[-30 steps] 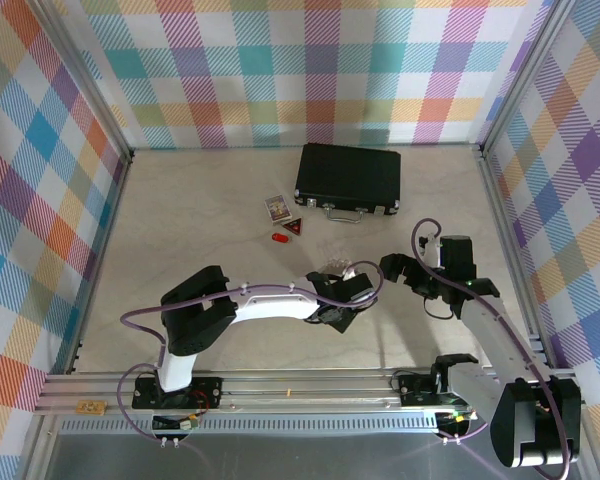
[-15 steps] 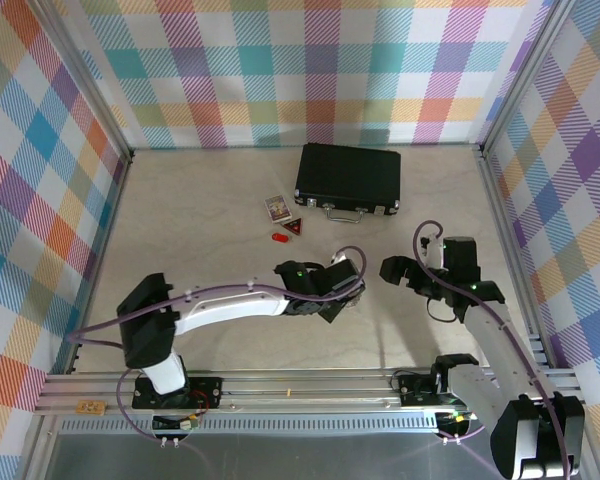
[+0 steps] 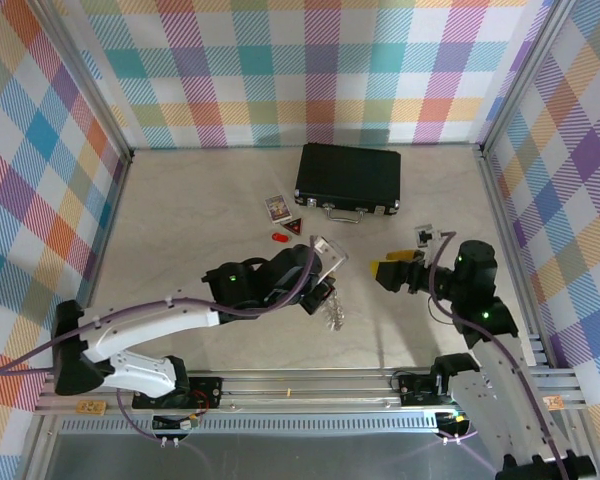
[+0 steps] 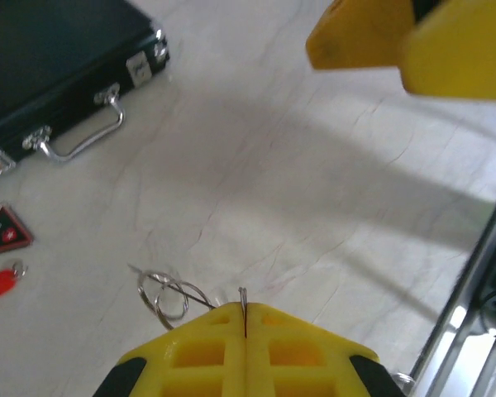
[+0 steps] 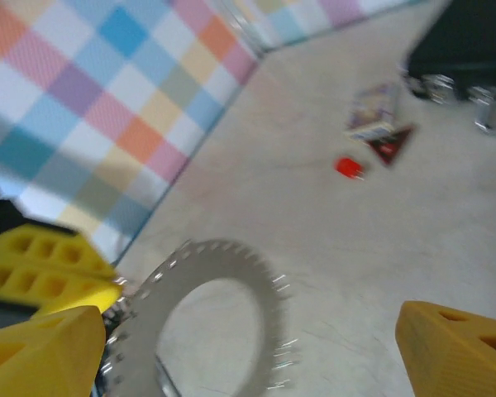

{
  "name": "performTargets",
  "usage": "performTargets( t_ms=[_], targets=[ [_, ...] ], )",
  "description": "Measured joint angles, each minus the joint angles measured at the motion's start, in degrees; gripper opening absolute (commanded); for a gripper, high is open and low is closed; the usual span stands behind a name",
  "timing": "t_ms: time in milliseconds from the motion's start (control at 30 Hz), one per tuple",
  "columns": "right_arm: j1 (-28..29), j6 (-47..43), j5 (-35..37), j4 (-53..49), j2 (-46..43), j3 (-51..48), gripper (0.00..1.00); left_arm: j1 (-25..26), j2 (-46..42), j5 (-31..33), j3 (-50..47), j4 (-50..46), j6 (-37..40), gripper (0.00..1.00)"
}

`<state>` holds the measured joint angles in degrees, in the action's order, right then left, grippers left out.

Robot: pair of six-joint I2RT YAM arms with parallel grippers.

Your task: Put the keys on the keyring

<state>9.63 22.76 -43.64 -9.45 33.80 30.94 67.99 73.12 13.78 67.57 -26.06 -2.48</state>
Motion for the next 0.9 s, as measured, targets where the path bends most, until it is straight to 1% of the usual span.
performTargets(
  t_ms=[67, 133, 233, 333, 500, 567, 667, 833, 900],
  targets=[
    [1.57, 0.63, -1.44, 2.01, -1.53, -0.7, 0.83, 0.0, -2.69, -1.27, -1.92, 2.91, 0.9, 0.0],
    [3.43, 1.38, -2.62, 4.07, -2.93, -1.27, 0.76, 0.0, -6.21, -3.26, -5.01, 7.56, 1.99, 0.0],
    [5.7, 2.56, -3.91, 6.95, -4.74, -1.4, 0.69, 0.0, -11.58, -6.56, -9.73, 13.94, 3.28, 0.0],
    [7.74, 3.85, -5.68, 11.1, -6.08, -1.44, 0.67, 0.02, -16.52, -10.58, -14.34, 20.72, 4.42, 0.0],
    [11.54, 5.38, -9.4, 17.31, -5.73, -1.44, 0.69, 0.04, -21.2, -17.59, -17.97, 28.65, 6.6, 0.0],
    [13.29, 5.31, -10.29, 18.69, -5.64, -1.42, 0.67, 0.04, -22.27, -20.41, -18.12, 30.82, 7.37, 0.0],
    [16.57, 4.59, -11.15, 20.22, -5.62, -1.16, 0.57, 0.07, -23.32, -24.24, -18.12, 33.24, 8.61, 0.0],
    [21.0, 2.16, -11.08, 20.61, -4.74, 1.09, 0.45, 0.09, -23.41, -29.31, -18.03, 33.77, 10.51, 0.0],
    [22.18, 1.22, -10.73, 20.59, -4.39, 1.92, 0.42, 0.09, -23.41, -30.71, -18.03, 33.77, 11.19, 0.0]
  ],
)
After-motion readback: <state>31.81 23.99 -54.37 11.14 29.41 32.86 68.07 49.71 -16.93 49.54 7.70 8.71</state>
